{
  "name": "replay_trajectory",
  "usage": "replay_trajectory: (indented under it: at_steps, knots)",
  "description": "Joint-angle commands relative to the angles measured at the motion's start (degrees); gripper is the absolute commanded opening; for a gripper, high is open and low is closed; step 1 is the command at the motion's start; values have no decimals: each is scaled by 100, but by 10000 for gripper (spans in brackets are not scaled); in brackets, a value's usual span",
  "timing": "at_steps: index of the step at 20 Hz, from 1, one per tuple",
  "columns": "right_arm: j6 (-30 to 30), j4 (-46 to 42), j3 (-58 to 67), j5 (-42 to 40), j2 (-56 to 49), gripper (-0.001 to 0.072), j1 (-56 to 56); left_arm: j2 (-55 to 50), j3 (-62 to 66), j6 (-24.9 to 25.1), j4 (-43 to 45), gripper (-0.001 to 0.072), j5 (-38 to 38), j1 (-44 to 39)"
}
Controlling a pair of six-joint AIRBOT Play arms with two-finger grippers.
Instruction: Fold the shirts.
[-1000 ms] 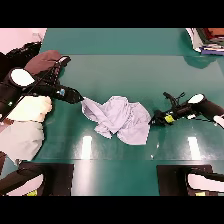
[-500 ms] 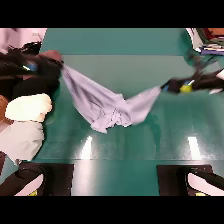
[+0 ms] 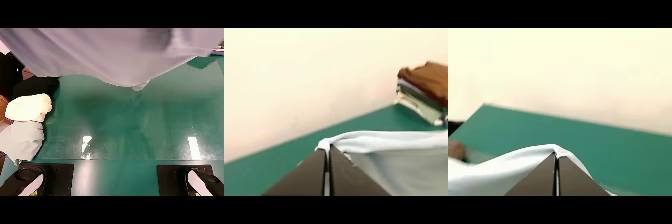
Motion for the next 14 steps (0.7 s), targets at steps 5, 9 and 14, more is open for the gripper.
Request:
replay_trajectory:
  at_steps: [5,9,14]
  knots:
    - [15,-15,804,660,525,14,-1445,24,1121,-52,-883,20,-782,-2]
    - [577,4,1322,1620,-107,14,-1884,4,92,-704,28,20,-1386,-2]
    - [1034,-168,417,2352,-1504,14,-984,-678,-2389,-898,343,21,-1617,-2]
